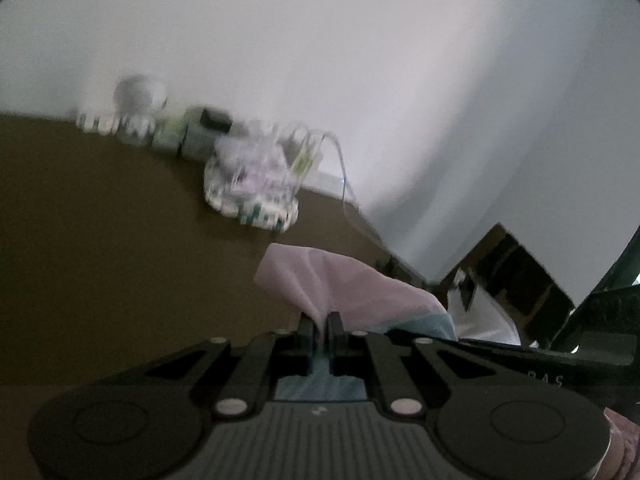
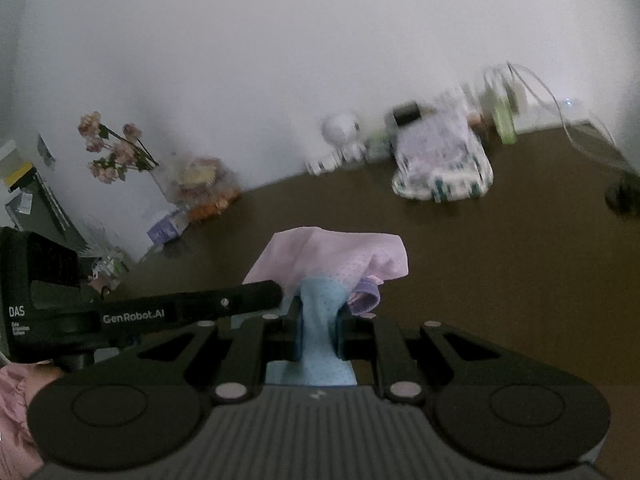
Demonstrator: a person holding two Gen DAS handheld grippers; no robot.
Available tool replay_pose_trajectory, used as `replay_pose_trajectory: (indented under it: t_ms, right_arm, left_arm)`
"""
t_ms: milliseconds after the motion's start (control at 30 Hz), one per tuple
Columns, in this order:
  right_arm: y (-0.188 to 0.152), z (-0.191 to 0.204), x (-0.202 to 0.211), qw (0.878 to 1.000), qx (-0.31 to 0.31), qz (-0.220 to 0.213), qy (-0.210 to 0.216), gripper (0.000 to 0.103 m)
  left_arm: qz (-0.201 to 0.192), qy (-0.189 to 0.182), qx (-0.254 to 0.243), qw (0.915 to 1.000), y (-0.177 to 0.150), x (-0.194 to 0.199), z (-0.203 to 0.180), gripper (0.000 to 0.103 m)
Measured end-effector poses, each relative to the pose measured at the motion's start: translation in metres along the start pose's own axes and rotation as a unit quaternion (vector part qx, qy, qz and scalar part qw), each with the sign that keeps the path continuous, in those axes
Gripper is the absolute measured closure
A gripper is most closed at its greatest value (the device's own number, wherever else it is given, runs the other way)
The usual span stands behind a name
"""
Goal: Fold clothes
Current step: 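Carry the bundle with both grippers to the folded clothes stack by the wall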
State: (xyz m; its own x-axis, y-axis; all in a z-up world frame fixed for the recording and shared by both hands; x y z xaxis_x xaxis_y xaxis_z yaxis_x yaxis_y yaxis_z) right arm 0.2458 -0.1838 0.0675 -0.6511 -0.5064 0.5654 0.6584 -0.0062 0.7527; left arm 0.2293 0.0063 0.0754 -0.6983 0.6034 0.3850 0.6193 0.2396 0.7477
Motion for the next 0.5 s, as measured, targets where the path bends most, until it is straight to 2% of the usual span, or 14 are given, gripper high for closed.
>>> replay_pose_trajectory:
  t_ms: [267, 500]
  right_arm:
    - [0.084, 0.006, -0.007, 0.999, 0.015, -0.039, -0.003, 0.089]
    - [0.159, -0.014, -0.059, 0.999, 0.005, -0.047, -0.01, 0.089]
  left_arm:
    - [-0.033, 0.004, -0.029, 0.999, 0.08, -0.014, -0.012, 0.098]
    - [-0.045, 0.016, -0.024, 0.9985, 0.155, -0.064, 0.008, 0.098]
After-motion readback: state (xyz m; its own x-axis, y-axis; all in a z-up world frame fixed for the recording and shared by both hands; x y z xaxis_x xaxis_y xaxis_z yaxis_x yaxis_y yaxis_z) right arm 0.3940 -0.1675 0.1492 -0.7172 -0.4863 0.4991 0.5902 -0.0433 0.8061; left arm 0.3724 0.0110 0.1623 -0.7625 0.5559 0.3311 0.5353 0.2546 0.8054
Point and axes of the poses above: each gripper's, at about its wrist camera, not at the fingertips, and x roughly against the way its jaws point, z to its left, y to its top, the point moved 5 cm from there along -x, roughly the way its jaws point, and after that the axes turned 12 degrees about -y, right-handed, at the moved point
